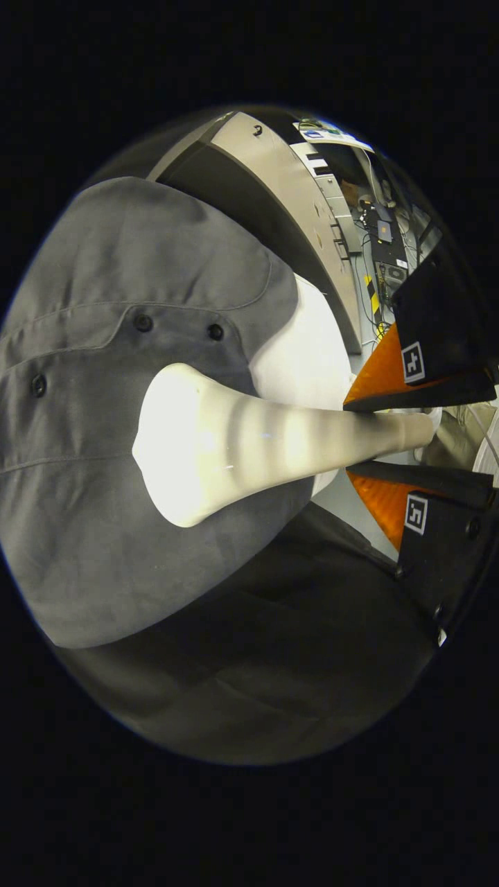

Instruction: Iron the clothes twice with a garment steamer, once on the left side and once on the right side.

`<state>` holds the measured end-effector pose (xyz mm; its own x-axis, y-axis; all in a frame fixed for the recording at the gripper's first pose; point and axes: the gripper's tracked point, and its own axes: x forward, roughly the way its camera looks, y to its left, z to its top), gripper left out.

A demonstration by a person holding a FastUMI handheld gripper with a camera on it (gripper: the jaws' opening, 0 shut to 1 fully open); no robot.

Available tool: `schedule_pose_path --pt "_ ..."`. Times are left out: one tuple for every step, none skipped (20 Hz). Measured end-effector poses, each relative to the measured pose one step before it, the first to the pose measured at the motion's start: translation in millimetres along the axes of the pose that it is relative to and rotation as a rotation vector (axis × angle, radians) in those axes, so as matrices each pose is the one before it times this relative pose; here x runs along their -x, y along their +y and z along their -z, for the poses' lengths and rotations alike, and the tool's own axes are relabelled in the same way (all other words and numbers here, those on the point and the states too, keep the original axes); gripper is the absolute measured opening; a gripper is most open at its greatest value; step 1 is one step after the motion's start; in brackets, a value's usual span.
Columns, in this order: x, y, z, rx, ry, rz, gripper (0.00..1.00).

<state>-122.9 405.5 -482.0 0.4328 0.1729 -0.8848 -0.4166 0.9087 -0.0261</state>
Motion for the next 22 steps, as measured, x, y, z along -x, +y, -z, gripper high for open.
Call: schedule_pose_path --pt "-1.99 -0.84 2.49 -0.00242 0.00888 0.00031 0.44" --pt "-2.84 -1.17 4.54 -0.00175 0.00863 0.0001 0.44" --pt "-2.64 -1.1 3.69 -0.00146 0.00895 -0.00016 0.44" --pt "-1.65 -0.8 3.18 -0.00181 0.00693 -0.00087 0.44" --pt "-2.03 -1.11 3.05 -0.00286 0.0065 -0.00088 0.44" --pt "-2.28 -0.86 3.05 -0.00385 0.00385 -0.00079 0.44" --pt "-2.29 -1.16 2.51 -0.00253 0.00382 0.00085 0.44" --pt "-2.05 -0.96 3.57 -0.00117 0.0036 -0.00053 0.44" --pt "-0.87 -0.43 1.47 -0.00203 0.00275 -0.00224 0.44" --pt "-0.29 -0.27 1.72 -0.00184 0.00328 -0.00217 0.44" --pt "-1.1 -0.8 1.16 -0.00167 0.00244 -0.00221 0.44" --pt "-0.96 -1.17 1.49 -0.00244 0.00235 -0.00239 0.44" --pt "0.27 -0.54 0.64 -0.00088 0.00141 -0.00342 0.44" --pt "0.66 -0.07 0.88 0.0015 0.00088 -0.00472 0.44" --pt "0.63 -1.12 0.02 0.00239 0.00113 -0.00565 0.44" --pt "2.68 -0.89 -0.2 0.0029 0.00031 -0.00652 0.44" --pt "1.84 -2.32 0.1 0.002 0.00204 -0.00573 0.44" --pt "2.68 -1.21 -0.39 0.00075 0.00229 -0.00482 0.44" --pt "3.23 -0.97 -1.43 0.00367 0.00394 -0.00948 0.44" --pt "1.88 -0.52 -0.59 0.00304 0.00263 -0.009 0.44" --pt "4.15 -0.76 -0.39 0.0038 0.00155 -0.00985 0.45" --pt "4.19 -1.71 -0.01 0.0007 -0.00308 -0.00743 0.45"
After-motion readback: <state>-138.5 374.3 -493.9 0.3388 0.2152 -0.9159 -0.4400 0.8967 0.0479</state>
